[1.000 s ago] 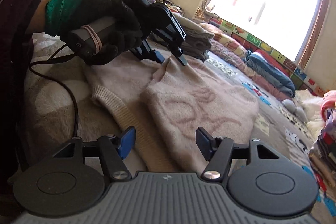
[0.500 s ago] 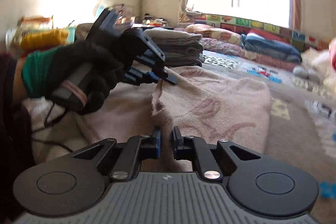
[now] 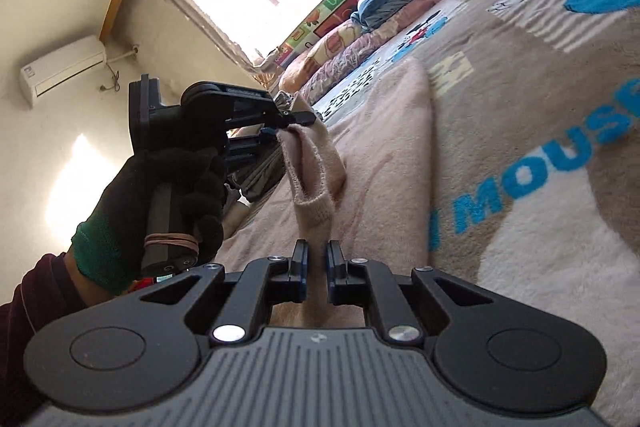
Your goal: Fold clothes
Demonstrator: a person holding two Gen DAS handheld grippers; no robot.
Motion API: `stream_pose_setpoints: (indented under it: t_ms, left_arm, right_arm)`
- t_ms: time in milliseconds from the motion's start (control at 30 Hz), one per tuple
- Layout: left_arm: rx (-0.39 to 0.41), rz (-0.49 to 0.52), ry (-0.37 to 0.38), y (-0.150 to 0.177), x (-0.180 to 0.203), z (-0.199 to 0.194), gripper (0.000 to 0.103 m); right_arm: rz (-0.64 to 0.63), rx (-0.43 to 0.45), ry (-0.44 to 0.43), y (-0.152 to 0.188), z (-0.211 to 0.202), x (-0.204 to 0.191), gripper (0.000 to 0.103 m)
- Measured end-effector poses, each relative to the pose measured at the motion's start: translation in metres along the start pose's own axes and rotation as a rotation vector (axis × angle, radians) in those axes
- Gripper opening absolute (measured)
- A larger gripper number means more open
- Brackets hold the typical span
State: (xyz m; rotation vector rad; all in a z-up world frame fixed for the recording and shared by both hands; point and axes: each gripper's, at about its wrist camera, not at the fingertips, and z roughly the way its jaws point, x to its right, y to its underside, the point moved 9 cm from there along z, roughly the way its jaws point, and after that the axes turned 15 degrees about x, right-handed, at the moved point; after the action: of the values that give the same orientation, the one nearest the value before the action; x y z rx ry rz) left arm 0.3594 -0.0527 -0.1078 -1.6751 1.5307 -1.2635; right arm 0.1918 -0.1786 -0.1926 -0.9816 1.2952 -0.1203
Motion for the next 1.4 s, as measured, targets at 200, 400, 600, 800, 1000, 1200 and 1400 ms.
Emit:
stream_pose_setpoints:
  t_ms: [200, 400, 600, 800, 1000, 1200, 1400]
  left_arm:
    - [-0.052, 0.087, -0.033, 0.024, 0.026, 0.027, 0.004]
    - [-0.018, 0.039, 0.039, 0.035, 0.035, 0.032, 0.050]
    - [0.058, 0.079, 0.118, 0.028, 0.016, -0.007, 0.048]
    - [0.034, 0.189, 0.137, 0.038, 0.009, -0.012, 0.036]
    - [-0.031, 0.291, 0.121, 0.058, 0.022, 0.015, 0.032]
    - [0.041, 0.329, 0.132, 0.048, 0.023, -0.008, 0.032]
    - [0.070, 0.390, 0.151, 0.048, 0.022, -0.015, 0.032]
  right_arm:
    - [0.083, 0.007, 0.024, -0.002, -0.007, 0.015, 0.011]
    - [0.139, -0.032, 0.057, 0.006, -0.006, 0.029, 0.011]
    - [0.095, -0.056, 0.029, 0.009, -0.008, 0.020, 0.011]
    - [0.007, -0.083, 0.002, 0.013, -0.008, 0.008, 0.014]
    - [-0.187, -0.132, -0.020, 0.026, 0.000, -0.014, 0.015]
    - [-0.307, -0.081, 0.018, 0.016, -0.023, -0.024, 0.014]
    - [-0.626, 0.028, -0.017, 0.012, -0.029, -0.061, 0.014]
